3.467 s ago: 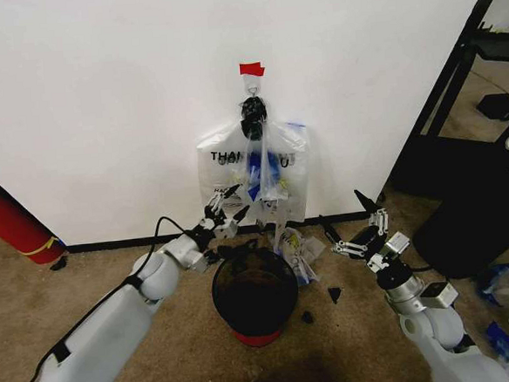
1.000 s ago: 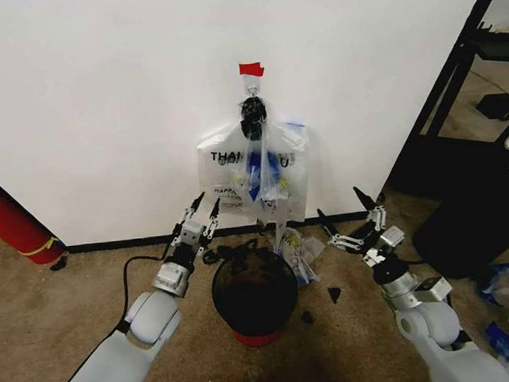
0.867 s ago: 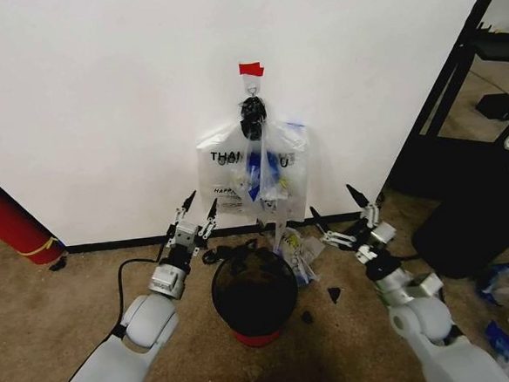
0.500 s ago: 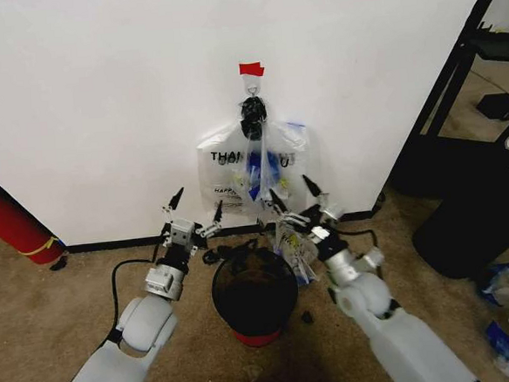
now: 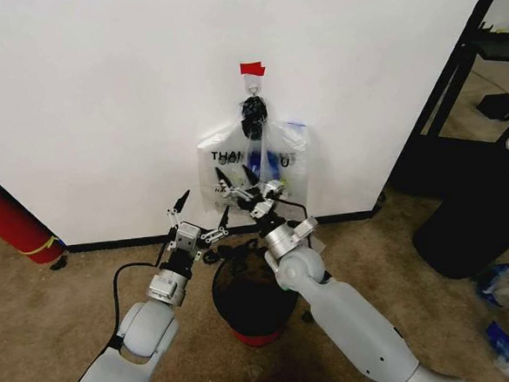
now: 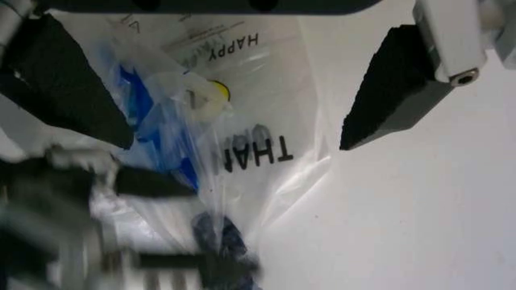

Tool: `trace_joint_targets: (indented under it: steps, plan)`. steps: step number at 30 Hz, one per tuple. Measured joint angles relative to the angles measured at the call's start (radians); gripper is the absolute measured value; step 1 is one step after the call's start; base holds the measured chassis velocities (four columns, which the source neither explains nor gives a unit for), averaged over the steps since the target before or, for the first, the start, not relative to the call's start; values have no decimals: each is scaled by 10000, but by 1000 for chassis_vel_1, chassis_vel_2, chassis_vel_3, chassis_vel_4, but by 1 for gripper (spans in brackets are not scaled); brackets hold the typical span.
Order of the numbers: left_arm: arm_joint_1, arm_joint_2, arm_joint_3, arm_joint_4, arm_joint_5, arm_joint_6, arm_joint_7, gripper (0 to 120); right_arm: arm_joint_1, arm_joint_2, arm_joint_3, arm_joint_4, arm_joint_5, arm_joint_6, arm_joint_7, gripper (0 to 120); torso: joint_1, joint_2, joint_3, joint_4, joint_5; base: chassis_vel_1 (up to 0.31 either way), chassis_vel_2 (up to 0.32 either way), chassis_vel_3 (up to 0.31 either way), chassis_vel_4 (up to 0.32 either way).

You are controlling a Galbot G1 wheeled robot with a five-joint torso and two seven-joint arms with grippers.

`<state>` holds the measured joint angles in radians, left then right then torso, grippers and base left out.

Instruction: Pick up the garbage bag from the wall and place it over the trash bin.

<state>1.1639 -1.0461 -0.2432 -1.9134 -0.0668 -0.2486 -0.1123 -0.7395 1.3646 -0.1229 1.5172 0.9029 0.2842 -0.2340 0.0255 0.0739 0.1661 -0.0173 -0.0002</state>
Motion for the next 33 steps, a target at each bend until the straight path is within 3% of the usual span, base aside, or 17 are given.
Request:
trace_joint_targets:
  steps: [11,23,33]
  plan:
    - [79,150,-242,-146,-15,-17,-37,100,-319,-365,443,-128,-6,-289,648,100,0,0,0,1,4,0,0,0,0]
    - [217,105,-237,-171,64,-82,-55,100,-1242,-1874,2153,566,-448,-33,-32,100,-1,1,-1,1,3,0,0,0,0]
    - [263,68,-119,-209,185,-82,-56,100,-1025,-2092,2731,80,-525,42,-93,100,-1,1,-1,2,4,0,0,0,0]
